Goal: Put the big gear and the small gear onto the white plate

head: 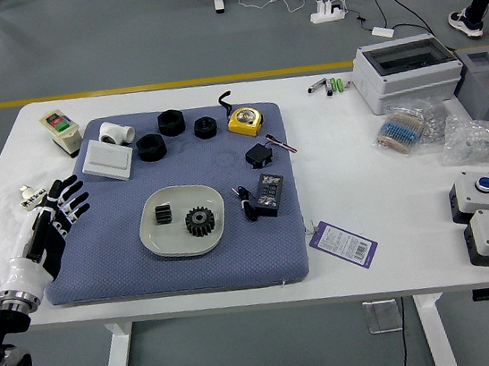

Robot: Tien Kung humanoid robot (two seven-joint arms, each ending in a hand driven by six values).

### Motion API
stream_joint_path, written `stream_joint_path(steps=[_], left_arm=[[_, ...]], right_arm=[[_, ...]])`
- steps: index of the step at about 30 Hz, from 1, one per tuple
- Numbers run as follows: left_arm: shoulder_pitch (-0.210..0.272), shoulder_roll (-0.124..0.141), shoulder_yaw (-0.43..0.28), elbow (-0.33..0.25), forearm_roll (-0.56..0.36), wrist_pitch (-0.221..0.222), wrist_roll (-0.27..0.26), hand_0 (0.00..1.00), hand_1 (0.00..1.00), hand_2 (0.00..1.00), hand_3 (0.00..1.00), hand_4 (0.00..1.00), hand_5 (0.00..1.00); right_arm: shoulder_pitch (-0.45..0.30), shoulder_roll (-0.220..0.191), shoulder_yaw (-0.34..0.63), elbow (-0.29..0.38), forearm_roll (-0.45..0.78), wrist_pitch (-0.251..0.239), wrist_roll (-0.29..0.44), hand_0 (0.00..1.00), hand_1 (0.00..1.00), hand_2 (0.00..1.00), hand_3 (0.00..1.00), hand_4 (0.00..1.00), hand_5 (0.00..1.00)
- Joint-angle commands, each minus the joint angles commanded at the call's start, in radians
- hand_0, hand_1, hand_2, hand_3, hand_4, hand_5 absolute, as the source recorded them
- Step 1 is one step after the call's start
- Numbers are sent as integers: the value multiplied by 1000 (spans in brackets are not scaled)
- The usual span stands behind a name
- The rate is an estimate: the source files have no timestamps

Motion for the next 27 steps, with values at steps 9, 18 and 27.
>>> stream_joint_path(steps=[9,18,27], left_arm=[[6,0,-2,1,3,2,2,871,882,910,860,915,837],[10,-1,-5,1,13,3,9,872,881,915,862,912,826],[15,-3,-4,2,17,6,9,872,880,914,864,908,822]], right_arm=[[-3,1,-3,0,3,-1,0,660,675,739,568,790,675],[-8,3,-8,1,5,-1,0,660,676,739,568,790,675],[-13,3,-15,1,6,-2,1,660,676,739,568,790,676]])
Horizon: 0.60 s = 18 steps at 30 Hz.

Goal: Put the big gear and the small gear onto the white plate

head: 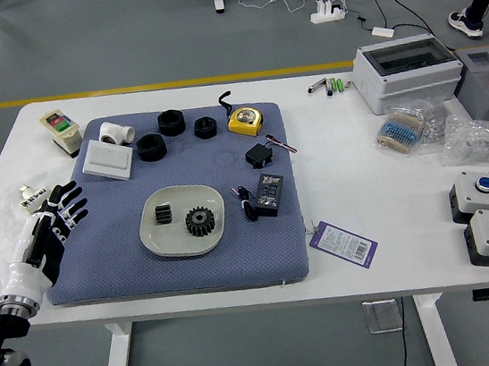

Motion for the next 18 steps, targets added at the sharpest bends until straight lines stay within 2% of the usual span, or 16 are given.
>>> stream_joint_path(steps=[18], left_arm=[[1,0,-4,5,5,2,0,870,879,920,864,901,788]], right_arm=[[4,-2,13,0,-3,0,1,660,676,739,566,789,677]])
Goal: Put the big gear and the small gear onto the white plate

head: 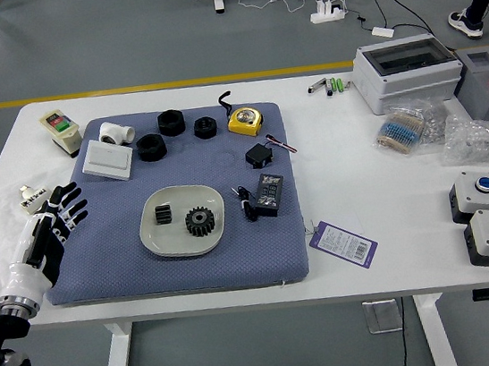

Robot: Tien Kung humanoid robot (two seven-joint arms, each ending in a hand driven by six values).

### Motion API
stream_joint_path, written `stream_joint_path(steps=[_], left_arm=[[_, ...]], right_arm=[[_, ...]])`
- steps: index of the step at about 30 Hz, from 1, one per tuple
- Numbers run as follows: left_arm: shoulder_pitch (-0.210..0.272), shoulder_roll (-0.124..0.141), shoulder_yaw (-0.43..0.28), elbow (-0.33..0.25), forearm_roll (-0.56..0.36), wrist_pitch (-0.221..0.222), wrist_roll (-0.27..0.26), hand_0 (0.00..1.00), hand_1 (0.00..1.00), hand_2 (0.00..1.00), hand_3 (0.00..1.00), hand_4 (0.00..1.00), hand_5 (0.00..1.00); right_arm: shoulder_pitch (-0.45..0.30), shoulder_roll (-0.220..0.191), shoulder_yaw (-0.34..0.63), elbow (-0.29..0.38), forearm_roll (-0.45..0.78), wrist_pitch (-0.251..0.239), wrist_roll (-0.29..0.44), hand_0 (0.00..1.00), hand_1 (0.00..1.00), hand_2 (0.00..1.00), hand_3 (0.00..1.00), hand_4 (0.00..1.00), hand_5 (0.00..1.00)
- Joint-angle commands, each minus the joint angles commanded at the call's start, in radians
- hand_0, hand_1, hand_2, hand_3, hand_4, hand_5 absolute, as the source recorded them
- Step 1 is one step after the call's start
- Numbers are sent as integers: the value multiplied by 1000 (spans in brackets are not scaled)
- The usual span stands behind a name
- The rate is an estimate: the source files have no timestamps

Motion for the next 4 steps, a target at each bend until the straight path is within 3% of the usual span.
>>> stream_joint_path(steps=[4], left_arm=[[-2,-2,0,3,1,-1,-1,870,879,920,864,901,788]], right_arm=[[1,-1,3,0,-1,0,0,660,676,739,566,789,677]])
